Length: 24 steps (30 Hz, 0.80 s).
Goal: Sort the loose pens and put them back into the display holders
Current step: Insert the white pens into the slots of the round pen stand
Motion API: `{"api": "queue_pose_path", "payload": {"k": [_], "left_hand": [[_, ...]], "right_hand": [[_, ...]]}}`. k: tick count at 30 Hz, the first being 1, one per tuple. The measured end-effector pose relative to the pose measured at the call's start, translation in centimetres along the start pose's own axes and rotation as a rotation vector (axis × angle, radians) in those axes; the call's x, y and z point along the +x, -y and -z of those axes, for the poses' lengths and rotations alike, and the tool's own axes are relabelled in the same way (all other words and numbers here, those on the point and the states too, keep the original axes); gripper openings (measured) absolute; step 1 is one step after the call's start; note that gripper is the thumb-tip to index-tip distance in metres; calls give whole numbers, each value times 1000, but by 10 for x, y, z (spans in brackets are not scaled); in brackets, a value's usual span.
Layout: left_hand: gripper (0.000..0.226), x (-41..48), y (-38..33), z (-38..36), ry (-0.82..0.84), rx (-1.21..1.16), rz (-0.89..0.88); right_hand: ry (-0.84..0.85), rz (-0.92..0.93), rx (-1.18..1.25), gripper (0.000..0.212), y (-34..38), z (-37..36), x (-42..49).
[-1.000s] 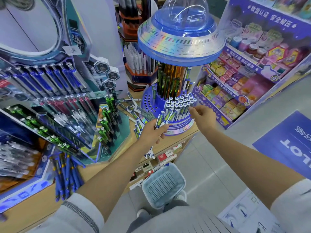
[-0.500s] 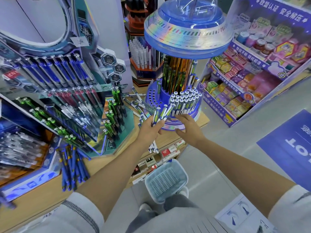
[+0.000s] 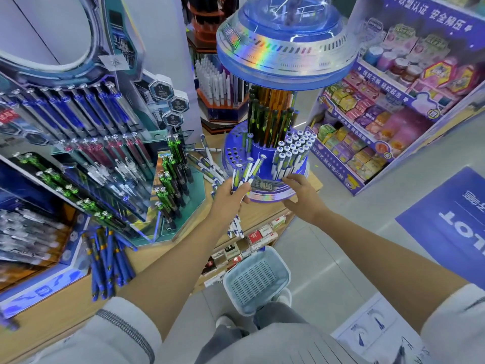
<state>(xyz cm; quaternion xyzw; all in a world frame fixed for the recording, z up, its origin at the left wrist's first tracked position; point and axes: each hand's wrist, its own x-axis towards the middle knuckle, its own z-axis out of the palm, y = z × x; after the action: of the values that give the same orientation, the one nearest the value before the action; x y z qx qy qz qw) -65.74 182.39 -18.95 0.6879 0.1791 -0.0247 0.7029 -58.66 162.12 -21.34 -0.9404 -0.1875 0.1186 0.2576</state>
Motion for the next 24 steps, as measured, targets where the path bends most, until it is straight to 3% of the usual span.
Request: {"api": "queue_pose_path", "payload": {"k": [3, 6, 8, 12, 16, 24], "left_hand": [[16, 2, 4, 1, -57, -6, 22], [19, 4, 6, 0, -104, -47, 37], [25, 5, 6, 0, -129, -68, 52], [24, 7, 6, 1, -162, -53, 51], [20, 9, 7, 2, -155, -60, 60], [15, 13, 10, 6, -136, -74, 68]], "right_hand": [[-45, -56, 35, 53, -4, 3, -1], [-309, -111, 81, 35, -3, 3, -4], [-429, -14, 102, 28, 5, 2, -5], [-338, 244, -65, 38, 27, -11, 1], [-199, 175, -165, 47, 29, -19, 4], [-240, 104, -107, 32, 17, 3, 4]]}}
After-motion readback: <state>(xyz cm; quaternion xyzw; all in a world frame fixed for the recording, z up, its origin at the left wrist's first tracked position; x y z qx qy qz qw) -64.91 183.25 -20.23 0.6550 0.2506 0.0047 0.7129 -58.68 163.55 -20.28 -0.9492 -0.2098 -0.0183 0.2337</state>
